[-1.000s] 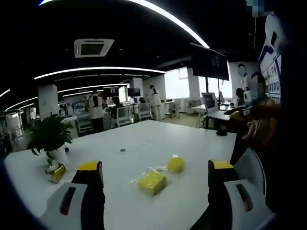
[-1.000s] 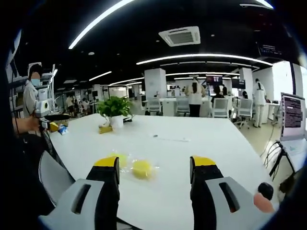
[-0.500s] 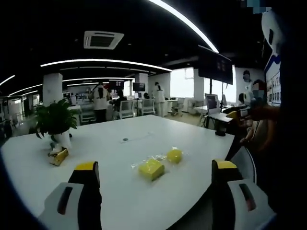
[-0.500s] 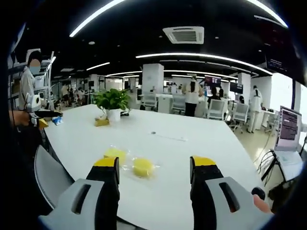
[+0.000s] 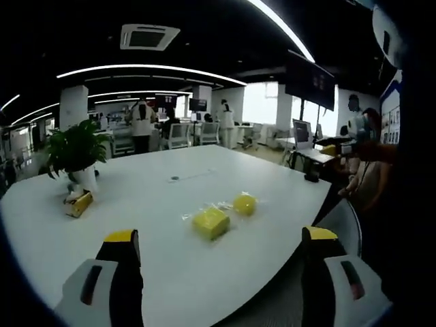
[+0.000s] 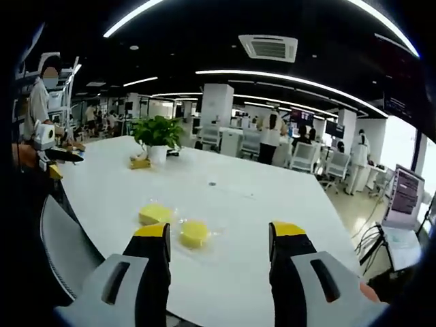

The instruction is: Compare the silicone blocks by pressing each to a similar depth, holding the contact briefly, and releasing to observe deformation and rebound differences across the visible hardness samples.

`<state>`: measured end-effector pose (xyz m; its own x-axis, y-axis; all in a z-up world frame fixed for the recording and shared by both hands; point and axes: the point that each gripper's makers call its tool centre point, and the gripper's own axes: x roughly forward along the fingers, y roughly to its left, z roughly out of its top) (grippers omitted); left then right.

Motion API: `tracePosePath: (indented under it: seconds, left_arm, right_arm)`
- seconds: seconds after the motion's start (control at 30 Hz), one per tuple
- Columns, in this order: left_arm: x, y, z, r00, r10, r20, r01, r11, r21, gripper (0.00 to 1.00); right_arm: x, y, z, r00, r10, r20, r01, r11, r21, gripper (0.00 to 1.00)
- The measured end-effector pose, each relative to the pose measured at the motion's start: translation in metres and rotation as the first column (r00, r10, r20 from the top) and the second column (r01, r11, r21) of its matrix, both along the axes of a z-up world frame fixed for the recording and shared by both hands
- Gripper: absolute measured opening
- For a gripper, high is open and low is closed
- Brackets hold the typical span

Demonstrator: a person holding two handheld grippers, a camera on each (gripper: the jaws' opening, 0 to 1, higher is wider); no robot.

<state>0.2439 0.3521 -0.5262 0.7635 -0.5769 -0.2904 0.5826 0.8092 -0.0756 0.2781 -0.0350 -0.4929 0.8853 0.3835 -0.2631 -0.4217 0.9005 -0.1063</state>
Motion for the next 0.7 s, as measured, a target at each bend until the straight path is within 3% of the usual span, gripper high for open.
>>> tracePosePath:
  seconds: [0.2,0.27,0.4,0.47,0.53,0.7]
  left_arm:
    - [0.002,0.002,0.006,1.0,-0.004,0.025,0.004,1.0,0.011,0.99]
    - [0.002,0.005,0.003,1.0,0.006,0.018,-0.006,1.0,0.016,0.99]
    - [-0.005,0.005,-0.013,0.999,0.014,-0.038,-0.013,0.999,0.042,0.99]
    - [-0.013,0.001,-0.03,0.992,0.004,-0.13,0.002,0.999,0.045,0.99]
    - [-0.016,-0.001,-0.039,0.985,0.004,-0.173,0.002,0.999,0.036,0.99]
    - [-0.019,-0.006,-0.043,0.975,-0.006,-0.224,0.022,0.997,0.07,0.99]
  right_arm:
    - [-0.009,-0.01,-0.008,0.999,0.037,0.036,-0.04,0.996,0.074,0.65]
    - [-0.013,-0.015,-0.017,0.999,0.041,0.014,-0.042,0.995,0.091,0.7]
    - [-0.023,-0.032,-0.052,0.994,0.024,-0.111,-0.016,0.998,0.068,0.67]
    - [-0.026,-0.043,-0.066,0.989,0.006,-0.146,0.004,0.998,0.068,0.66]
    - [-0.03,-0.052,-0.079,0.981,-0.009,-0.194,0.021,0.998,0.061,0.66]
    - [-0.039,-0.061,-0.085,0.973,-0.003,-0.232,0.012,0.999,0.037,0.66]
